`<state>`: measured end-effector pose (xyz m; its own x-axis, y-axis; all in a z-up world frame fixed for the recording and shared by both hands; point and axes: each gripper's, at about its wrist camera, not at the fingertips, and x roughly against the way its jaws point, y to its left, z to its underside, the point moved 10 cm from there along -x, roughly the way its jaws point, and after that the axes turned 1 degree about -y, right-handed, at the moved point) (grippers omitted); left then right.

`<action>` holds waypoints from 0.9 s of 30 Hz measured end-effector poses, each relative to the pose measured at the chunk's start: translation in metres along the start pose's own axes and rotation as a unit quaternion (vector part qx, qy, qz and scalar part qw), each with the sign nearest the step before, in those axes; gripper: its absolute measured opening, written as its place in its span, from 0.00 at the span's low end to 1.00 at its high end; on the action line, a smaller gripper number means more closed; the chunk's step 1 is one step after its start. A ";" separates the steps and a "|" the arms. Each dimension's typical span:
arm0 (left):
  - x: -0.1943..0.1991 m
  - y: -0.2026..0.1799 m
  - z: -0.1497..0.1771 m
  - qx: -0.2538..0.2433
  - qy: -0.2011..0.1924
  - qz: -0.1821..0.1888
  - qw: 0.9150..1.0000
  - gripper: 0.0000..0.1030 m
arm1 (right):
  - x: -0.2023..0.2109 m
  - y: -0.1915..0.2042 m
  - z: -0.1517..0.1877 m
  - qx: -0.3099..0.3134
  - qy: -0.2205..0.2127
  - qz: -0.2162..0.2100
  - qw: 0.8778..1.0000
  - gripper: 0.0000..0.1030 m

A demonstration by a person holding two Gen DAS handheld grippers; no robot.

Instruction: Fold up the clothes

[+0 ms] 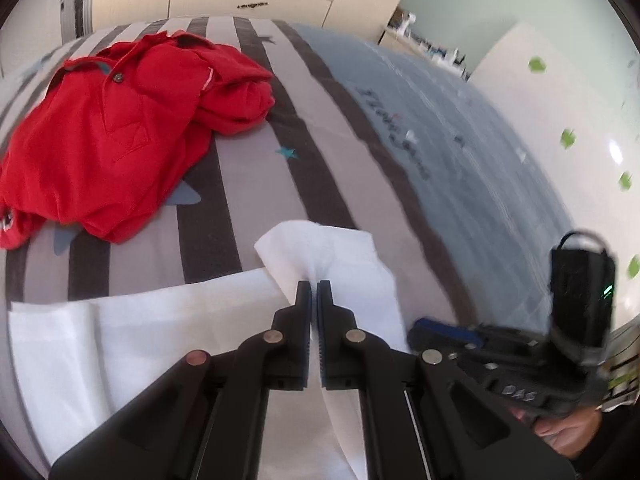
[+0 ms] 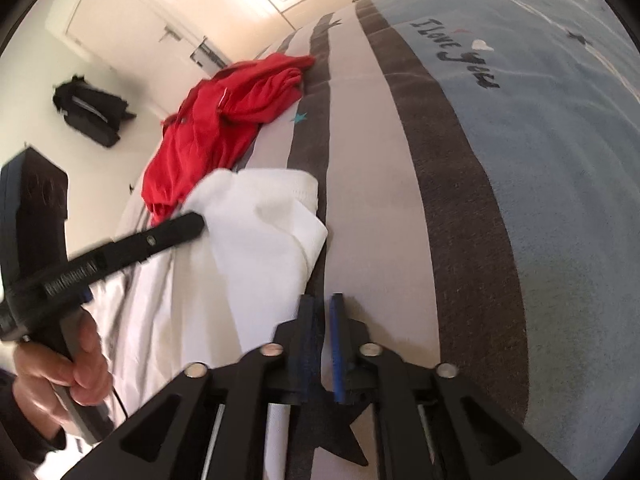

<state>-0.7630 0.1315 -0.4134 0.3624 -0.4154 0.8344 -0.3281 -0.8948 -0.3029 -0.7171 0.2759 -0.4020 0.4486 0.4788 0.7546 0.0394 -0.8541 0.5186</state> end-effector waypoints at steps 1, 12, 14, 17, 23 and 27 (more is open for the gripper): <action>-0.002 0.005 0.003 0.021 0.008 0.006 1.000 0.01 | -0.002 0.001 -0.002 0.000 0.001 -0.001 1.000 0.23; 0.028 0.018 0.035 0.081 -0.013 0.017 0.996 0.19 | -0.030 0.008 -0.031 0.022 0.009 0.030 0.999 0.04; 0.035 0.013 0.047 0.079 -0.014 0.026 0.996 0.19 | -0.029 0.005 -0.036 0.028 0.011 0.041 0.999 0.04; 0.043 0.004 0.069 0.063 -0.011 0.020 0.998 0.19 | -0.024 0.008 -0.041 0.053 0.009 0.048 0.997 0.03; 0.060 0.010 0.106 0.090 -0.009 0.009 0.996 0.19 | -0.016 0.010 -0.062 0.077 0.000 0.070 0.995 0.02; 0.078 0.025 0.129 0.110 -0.010 -0.003 0.994 0.19 | -0.010 0.014 -0.062 0.086 -0.007 0.077 0.993 0.02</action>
